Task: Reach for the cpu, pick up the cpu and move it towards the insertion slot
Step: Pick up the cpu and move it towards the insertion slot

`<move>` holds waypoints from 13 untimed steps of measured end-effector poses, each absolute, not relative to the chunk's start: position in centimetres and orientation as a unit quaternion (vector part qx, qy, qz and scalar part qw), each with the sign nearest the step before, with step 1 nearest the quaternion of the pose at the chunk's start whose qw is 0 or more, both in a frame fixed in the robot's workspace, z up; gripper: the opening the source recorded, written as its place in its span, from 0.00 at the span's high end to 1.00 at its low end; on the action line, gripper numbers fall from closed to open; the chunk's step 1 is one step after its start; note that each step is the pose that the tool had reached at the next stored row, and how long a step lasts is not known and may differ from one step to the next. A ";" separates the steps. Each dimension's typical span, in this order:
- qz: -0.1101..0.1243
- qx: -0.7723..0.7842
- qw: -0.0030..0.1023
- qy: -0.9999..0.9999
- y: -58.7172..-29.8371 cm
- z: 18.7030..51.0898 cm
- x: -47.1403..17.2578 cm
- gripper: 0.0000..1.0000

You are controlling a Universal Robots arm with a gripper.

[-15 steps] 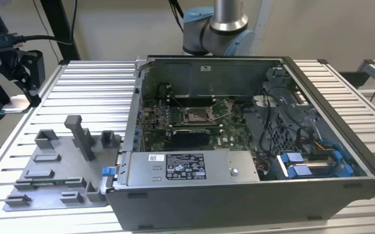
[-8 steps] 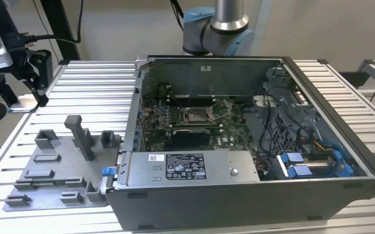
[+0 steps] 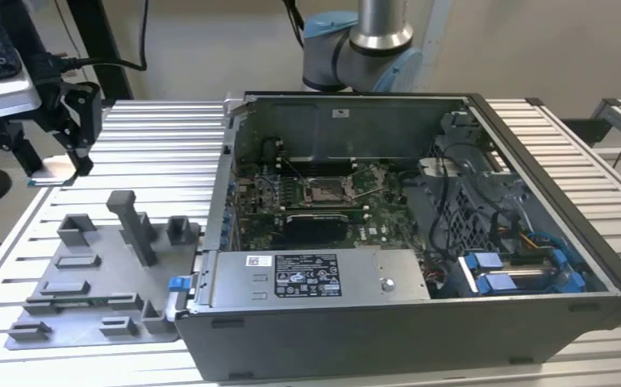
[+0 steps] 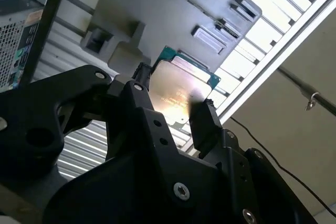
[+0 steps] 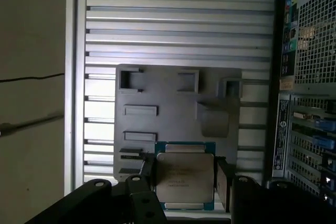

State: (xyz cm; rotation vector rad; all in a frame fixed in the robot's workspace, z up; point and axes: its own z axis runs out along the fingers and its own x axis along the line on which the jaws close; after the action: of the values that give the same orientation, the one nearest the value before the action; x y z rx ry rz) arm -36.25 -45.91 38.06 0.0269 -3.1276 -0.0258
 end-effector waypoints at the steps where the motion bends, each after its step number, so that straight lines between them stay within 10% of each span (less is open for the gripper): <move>1: -0.008 0.009 0.007 -1.000 -45.9 38.1 -36.0 1.00; 13: -0.008 0.009 0.007 -1.000 -45.9 38.1 -33.0 1.00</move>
State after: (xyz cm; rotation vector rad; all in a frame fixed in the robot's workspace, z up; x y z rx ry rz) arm -33.01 -45.91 38.06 0.0269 -3.1271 -0.0260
